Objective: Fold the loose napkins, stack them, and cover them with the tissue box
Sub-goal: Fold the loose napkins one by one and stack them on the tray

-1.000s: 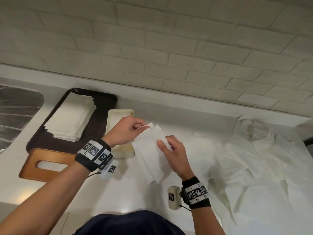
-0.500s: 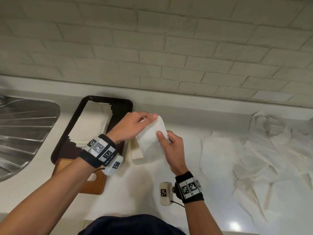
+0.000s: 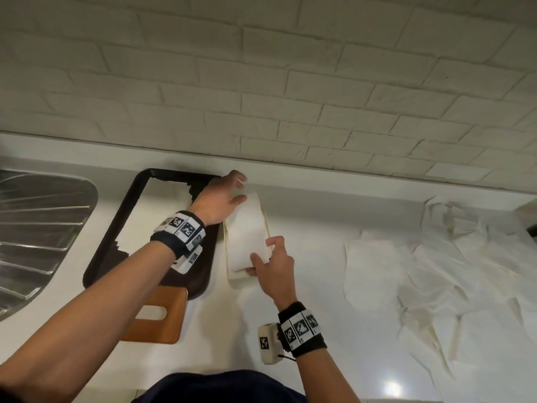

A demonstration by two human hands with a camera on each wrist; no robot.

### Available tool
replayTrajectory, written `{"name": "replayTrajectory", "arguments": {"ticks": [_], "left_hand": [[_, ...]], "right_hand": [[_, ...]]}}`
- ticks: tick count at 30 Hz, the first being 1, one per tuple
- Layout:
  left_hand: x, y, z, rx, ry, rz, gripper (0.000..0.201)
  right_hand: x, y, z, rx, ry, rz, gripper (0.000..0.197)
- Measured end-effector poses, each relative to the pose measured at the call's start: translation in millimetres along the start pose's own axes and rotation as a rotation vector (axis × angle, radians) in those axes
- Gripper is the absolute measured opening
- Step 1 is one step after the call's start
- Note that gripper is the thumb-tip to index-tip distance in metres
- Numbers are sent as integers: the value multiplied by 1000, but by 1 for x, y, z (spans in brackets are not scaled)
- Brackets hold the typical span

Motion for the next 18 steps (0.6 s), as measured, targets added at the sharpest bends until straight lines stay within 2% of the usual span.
{"name": "replayTrajectory", "arguments": {"ticks": [3, 5, 6, 8, 9, 11, 13, 14, 16, 18], "left_hand": [[-8, 16, -6, 152, 71, -24, 31], [-15, 38, -9, 209, 68, 136, 29], [-19, 54, -8, 252, 41, 281, 38], [-34, 85, -5, 387, -33, 572, 70], [-40, 98, -3, 435, -69, 662, 86], [-47, 113, -2, 449, -118, 696, 104], [-45, 113, -11, 438, -147, 618, 103], [-42, 109, -19, 431, -148, 528, 98], [-38, 98, -45, 429, -58, 238, 80], [-38, 96, -80, 318, 77, -71, 56]], "right_hand": [[10, 11, 1, -131, -9, 4, 37], [17, 15, 3, -241, 9, 21, 41], [20, 15, 3, -280, 19, 43, 42], [21, 7, 5, -329, 19, 75, 43], [21, -4, 8, -327, 17, 73, 42], [20, -39, 12, -244, -1, 53, 34], [29, -91, 7, -233, -57, -37, 24], [40, -121, -1, -301, -78, -127, 23], [64, -182, -21, -525, -70, -274, 29], [93, -234, -42, -699, -28, -256, 41]]}}
Point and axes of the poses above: each hand's wrist, its own x-axis towards the middle knuckle, its own y-axis out of the palm, z = x × y, the point moved 5 cm from there along x, towards the middle knuckle, and after that the axes turned 15 degrees about y, right-handed, at the moved point
